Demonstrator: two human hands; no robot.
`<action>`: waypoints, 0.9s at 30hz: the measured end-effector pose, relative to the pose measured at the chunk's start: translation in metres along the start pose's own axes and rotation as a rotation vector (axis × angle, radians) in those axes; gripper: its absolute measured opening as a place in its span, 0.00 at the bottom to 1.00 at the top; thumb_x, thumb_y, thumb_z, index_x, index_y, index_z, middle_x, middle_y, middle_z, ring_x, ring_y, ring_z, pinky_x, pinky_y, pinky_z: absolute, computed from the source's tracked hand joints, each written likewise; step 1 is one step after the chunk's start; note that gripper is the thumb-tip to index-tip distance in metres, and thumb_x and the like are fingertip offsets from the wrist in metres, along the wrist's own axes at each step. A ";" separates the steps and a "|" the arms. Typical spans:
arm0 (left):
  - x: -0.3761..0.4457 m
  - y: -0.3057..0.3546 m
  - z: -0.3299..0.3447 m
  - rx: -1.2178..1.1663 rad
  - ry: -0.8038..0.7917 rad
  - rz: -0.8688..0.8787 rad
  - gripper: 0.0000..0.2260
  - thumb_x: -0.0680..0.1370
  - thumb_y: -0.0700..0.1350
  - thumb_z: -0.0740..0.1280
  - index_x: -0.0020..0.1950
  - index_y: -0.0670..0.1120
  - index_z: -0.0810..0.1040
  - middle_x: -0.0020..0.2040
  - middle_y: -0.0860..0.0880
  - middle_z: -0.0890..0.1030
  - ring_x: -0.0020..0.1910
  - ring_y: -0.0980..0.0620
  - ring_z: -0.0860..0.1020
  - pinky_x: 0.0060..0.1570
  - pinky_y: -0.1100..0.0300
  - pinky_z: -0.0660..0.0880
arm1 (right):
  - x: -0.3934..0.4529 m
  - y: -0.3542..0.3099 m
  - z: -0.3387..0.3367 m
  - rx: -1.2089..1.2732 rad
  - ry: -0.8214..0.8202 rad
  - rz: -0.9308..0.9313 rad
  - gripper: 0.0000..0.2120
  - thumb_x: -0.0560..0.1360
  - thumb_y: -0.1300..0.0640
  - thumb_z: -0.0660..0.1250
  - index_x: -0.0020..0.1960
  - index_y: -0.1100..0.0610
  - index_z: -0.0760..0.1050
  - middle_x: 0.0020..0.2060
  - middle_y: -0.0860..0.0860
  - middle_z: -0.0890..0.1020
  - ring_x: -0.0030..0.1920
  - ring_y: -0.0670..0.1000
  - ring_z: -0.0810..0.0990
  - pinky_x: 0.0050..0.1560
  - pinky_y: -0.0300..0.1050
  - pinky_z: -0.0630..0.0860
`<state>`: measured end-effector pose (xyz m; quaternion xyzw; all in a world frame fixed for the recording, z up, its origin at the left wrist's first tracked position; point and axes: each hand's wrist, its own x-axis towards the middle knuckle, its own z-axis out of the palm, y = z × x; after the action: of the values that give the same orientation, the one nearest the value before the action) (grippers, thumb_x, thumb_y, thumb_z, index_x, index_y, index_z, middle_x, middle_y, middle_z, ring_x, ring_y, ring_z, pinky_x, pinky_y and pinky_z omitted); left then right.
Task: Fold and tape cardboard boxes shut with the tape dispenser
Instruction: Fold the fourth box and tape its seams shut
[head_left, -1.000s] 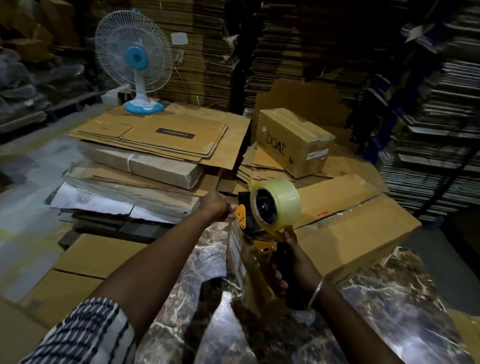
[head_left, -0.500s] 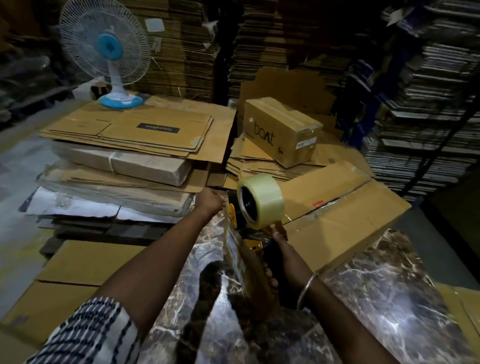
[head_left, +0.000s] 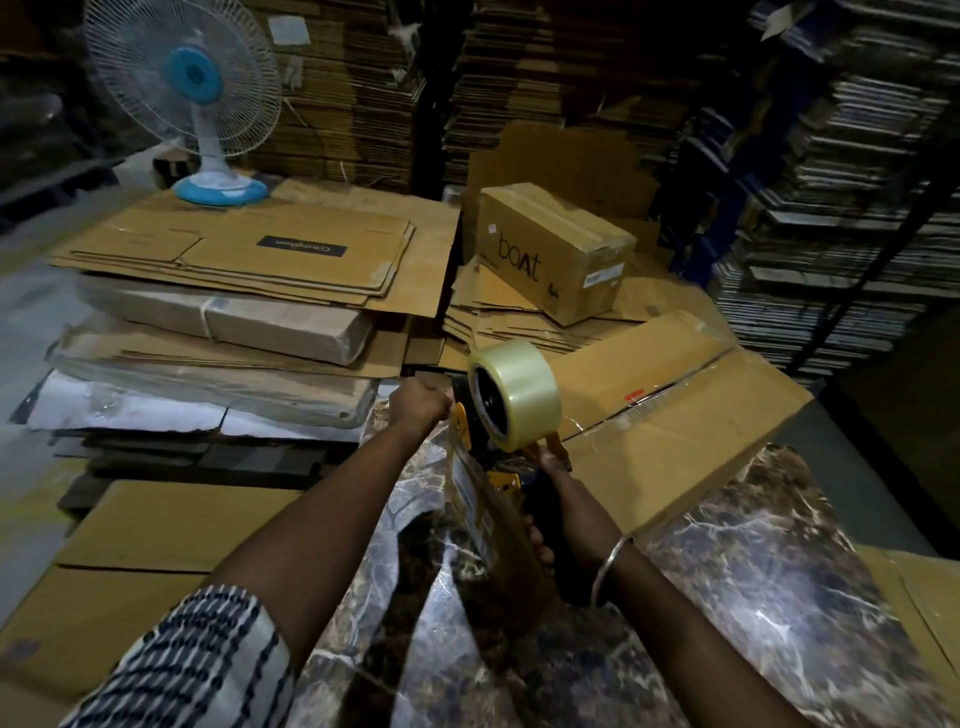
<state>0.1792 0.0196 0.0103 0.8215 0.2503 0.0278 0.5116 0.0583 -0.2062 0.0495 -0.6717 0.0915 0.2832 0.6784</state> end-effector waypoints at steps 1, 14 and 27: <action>0.002 -0.002 0.001 -0.005 -0.011 0.018 0.06 0.67 0.42 0.69 0.37 0.40 0.84 0.36 0.42 0.84 0.39 0.43 0.83 0.44 0.50 0.82 | 0.000 -0.001 0.000 -0.003 -0.002 0.011 0.36 0.71 0.25 0.61 0.46 0.60 0.77 0.29 0.56 0.71 0.24 0.53 0.66 0.25 0.42 0.61; 0.011 -0.011 0.009 -0.050 -0.119 0.284 0.17 0.80 0.51 0.65 0.40 0.39 0.78 0.37 0.38 0.79 0.38 0.38 0.80 0.41 0.42 0.80 | 0.004 -0.017 0.002 0.002 0.034 0.147 0.35 0.74 0.25 0.56 0.36 0.59 0.71 0.26 0.53 0.68 0.23 0.51 0.63 0.26 0.40 0.58; 0.008 -0.015 0.009 0.165 -0.105 0.335 0.21 0.76 0.37 0.65 0.24 0.47 0.66 0.24 0.48 0.67 0.26 0.49 0.66 0.32 0.57 0.60 | 0.000 -0.013 -0.002 -0.140 0.033 -0.001 0.40 0.64 0.19 0.61 0.41 0.58 0.74 0.29 0.55 0.70 0.25 0.52 0.64 0.27 0.43 0.60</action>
<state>0.1829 0.0210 -0.0086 0.8911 0.0846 0.0492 0.4431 0.0658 -0.2072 0.0606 -0.7221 0.0822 0.2775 0.6284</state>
